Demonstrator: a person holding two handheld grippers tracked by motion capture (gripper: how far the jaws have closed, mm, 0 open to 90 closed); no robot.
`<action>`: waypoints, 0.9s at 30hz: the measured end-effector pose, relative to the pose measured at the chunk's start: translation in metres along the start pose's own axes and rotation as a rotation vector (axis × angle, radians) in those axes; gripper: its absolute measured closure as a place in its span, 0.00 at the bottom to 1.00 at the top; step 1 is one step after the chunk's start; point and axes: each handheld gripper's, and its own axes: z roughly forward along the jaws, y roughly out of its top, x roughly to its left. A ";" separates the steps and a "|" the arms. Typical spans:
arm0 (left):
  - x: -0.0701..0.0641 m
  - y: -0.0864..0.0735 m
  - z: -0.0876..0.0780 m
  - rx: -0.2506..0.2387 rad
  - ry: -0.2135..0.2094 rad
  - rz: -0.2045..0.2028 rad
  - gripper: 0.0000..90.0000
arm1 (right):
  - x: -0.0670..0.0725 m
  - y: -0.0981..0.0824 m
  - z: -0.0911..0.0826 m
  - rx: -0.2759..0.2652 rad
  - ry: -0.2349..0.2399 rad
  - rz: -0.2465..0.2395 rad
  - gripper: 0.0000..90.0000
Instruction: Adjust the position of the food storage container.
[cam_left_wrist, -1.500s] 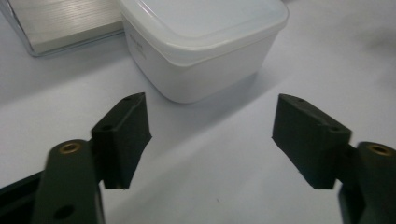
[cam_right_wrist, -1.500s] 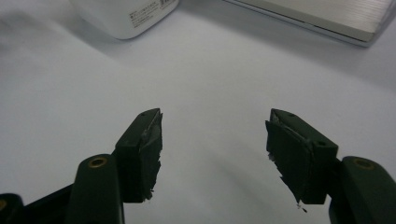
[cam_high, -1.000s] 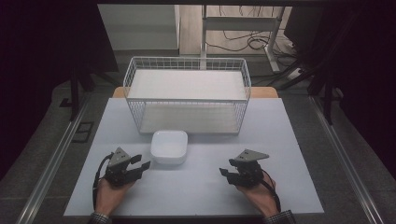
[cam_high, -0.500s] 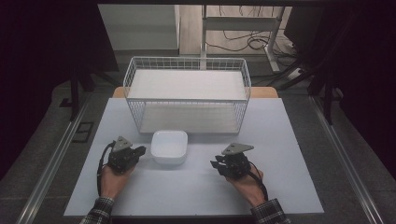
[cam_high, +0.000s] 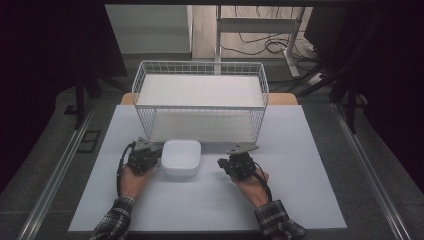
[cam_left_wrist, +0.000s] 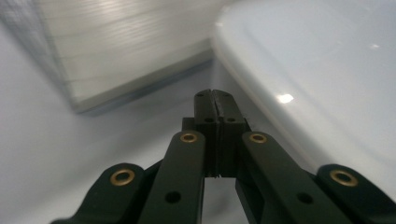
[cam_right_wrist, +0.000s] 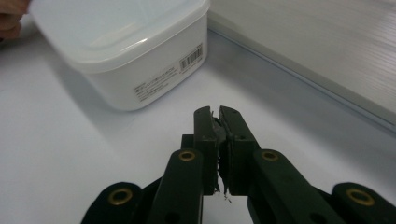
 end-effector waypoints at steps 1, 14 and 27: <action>-0.003 0.000 0.002 0.007 -0.007 0.011 1.00 | -0.001 0.003 0.008 0.004 -0.005 -0.002 0.96; -0.041 0.008 0.009 0.010 -0.083 0.051 1.00 | -0.008 0.006 0.025 0.042 -0.056 0.008 0.98; -0.079 0.003 -0.005 0.063 -0.135 0.128 1.00 | -0.002 -0.017 -0.008 0.069 -0.054 0.026 0.99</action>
